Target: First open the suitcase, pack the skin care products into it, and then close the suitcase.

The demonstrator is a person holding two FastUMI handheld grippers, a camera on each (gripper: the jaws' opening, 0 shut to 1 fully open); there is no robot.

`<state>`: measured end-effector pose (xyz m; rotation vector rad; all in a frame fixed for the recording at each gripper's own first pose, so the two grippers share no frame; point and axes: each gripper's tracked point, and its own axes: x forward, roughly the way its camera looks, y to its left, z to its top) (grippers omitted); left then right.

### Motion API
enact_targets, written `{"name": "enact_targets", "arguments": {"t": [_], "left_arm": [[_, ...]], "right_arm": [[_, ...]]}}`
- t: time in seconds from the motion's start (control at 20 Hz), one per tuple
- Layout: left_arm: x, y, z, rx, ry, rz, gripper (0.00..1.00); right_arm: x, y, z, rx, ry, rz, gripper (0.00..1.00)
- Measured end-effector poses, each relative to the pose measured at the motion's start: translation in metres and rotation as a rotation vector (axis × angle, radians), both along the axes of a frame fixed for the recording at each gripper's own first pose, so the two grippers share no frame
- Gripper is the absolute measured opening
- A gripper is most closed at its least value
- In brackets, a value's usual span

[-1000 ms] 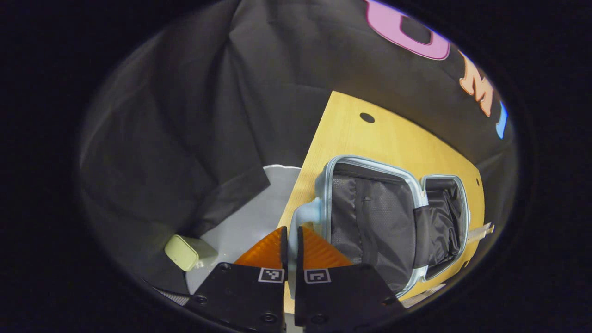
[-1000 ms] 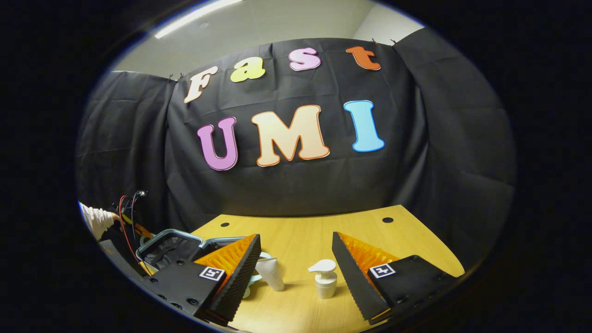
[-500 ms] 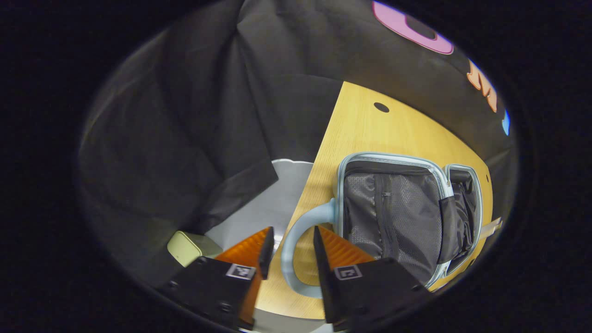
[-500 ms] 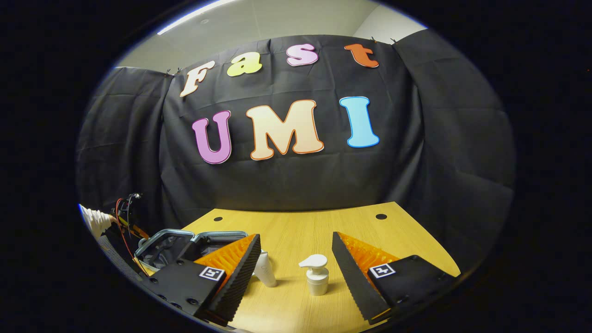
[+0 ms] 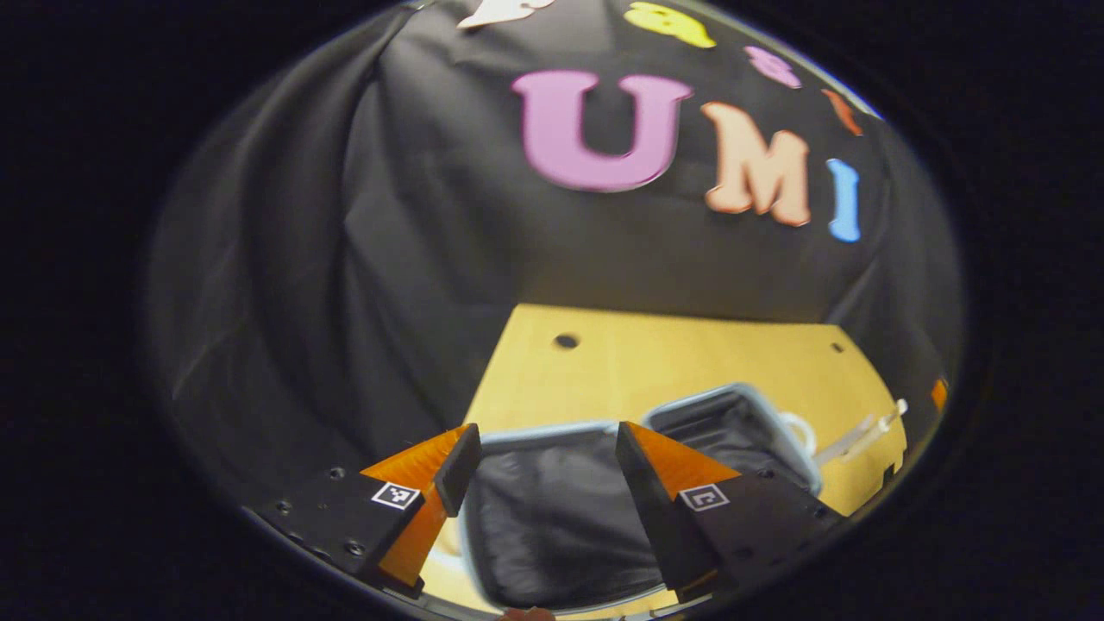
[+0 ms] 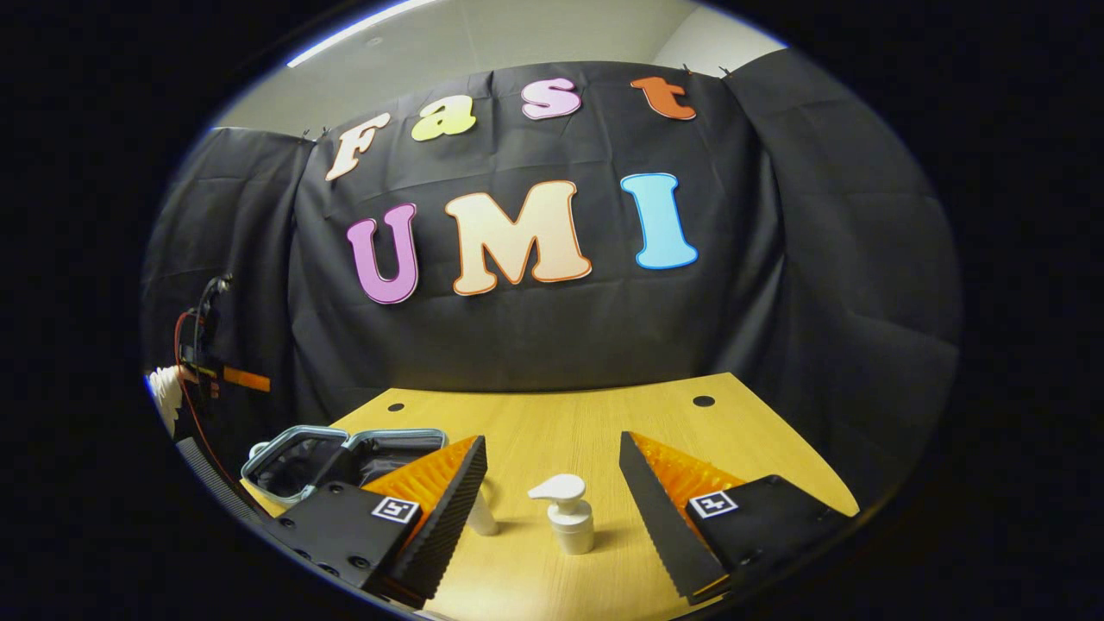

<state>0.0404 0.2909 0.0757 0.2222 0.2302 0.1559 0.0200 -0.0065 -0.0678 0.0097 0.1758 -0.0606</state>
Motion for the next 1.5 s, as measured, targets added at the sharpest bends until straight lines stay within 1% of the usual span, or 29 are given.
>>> {"name": "enact_targets", "arguments": {"t": [0.05,0.15,0.25,0.5,0.6,0.7,0.85,1.1,1.25,1.4,1.45,1.5], "left_arm": [[0.006,-0.04,0.007,-0.002,-0.045,-0.064,0.93],[0.019,-0.11,0.004,-0.037,-0.11,-0.185,0.95],[0.031,-0.171,-0.004,-0.078,-0.147,-0.276,0.95],[0.046,-0.297,-0.065,-0.214,-0.101,-0.469,0.95],[0.052,-0.334,-0.092,-0.261,-0.07,-0.524,0.95],[0.061,-0.352,-0.126,-0.256,-0.022,-0.525,0.95],[0.073,-0.358,-0.171,-0.255,0.048,-0.511,0.95],[0.087,-0.345,-0.225,-0.248,0.108,-0.418,0.96],[0.094,-0.343,-0.252,-0.27,0.147,-0.364,0.96],[0.102,-0.337,-0.276,-0.289,0.177,-0.295,0.93],[0.103,-0.331,-0.282,-0.283,0.182,-0.264,0.82],[0.106,-0.328,-0.282,-0.271,0.174,-0.257,0.84]], "right_arm": [[0.002,-0.001,-0.002,0.0,0.003,0.005,0.97],[0.005,-0.003,-0.007,-0.003,0.012,0.02,0.97],[0.01,-0.004,-0.013,-0.01,0.023,0.033,0.97],[0.021,-0.006,-0.034,-0.027,0.056,0.061,0.97],[0.028,-0.006,-0.046,-0.024,0.078,0.072,0.97],[0.031,-0.005,-0.056,-0.028,0.095,0.078,0.97],[0.033,-0.006,-0.068,-0.029,0.113,0.082,0.97],[0.033,-0.016,-0.082,-0.023,0.139,0.069,0.97],[0.033,-0.02,-0.091,0.003,0.154,0.07,0.97],[0.032,-0.026,-0.1,0.002,0.172,0.078,0.97],[0.032,-0.027,-0.103,0.001,0.18,0.083,0.97],[0.032,-0.029,-0.107,0.001,0.186,0.088,0.97]]}}
